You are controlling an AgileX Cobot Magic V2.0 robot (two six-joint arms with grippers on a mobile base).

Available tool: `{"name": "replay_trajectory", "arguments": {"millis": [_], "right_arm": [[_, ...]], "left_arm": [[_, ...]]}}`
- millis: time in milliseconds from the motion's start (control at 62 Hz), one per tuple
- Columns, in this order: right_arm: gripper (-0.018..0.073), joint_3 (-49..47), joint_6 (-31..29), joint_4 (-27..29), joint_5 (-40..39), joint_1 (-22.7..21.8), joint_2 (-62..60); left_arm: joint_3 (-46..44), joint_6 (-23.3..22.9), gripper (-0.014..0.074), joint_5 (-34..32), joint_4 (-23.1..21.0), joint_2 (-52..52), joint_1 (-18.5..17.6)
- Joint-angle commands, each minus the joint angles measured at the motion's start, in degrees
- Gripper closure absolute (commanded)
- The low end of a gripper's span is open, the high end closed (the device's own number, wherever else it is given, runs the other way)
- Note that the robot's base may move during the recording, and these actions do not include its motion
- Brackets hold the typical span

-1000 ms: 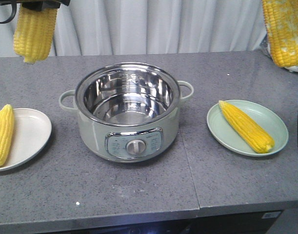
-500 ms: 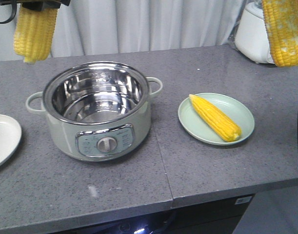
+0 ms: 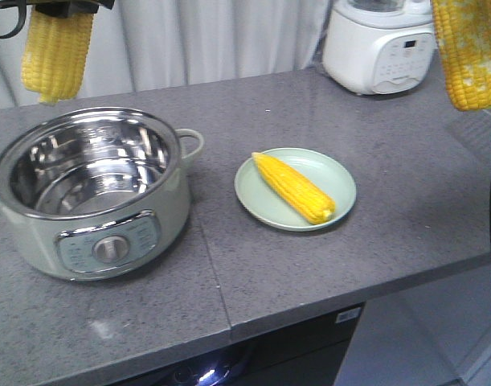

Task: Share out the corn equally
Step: 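Drive the base away from the pot holding both cobs raised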

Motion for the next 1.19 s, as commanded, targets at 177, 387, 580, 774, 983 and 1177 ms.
{"name": "replay_trajectory", "arguments": {"millis": [177,387,580,774,983,1177], "right_arm": [[0.0568,-1.48,-0.30,-1.26,-3.62,-0.42,-2.02],[0.0568,-1.48,-0.30,-1.26,-3.62,-0.42,-2.02],[0.0568,-1.48,-0.30,-1.26,-3.62,-0.42,-2.02],[0.0568,-1.48,-0.30,-1.26,-3.62,-0.42,-2.02],[0.0568,-1.48,-0.30,-1.26,-3.62,-0.42,-2.02],[0.0568,-1.48,-0.30,-1.26,-3.62,-0.42,-2.02]], "left_arm": [[-1.58,-0.32,0.0603,-3.51,0.79,-2.03,-0.06],[-1.58,-0.32,0.0603,-3.51,0.79,-2.03,-0.06],[-1.58,-0.32,0.0603,-3.51,0.79,-2.03,-0.06],[-1.58,-0.32,0.0603,-3.51,0.79,-2.03,-0.06],[-1.58,-0.32,0.0603,-3.51,0.79,-2.03,-0.06],[-1.58,-0.32,0.0603,-3.51,0.79,-2.03,-0.06]]}}
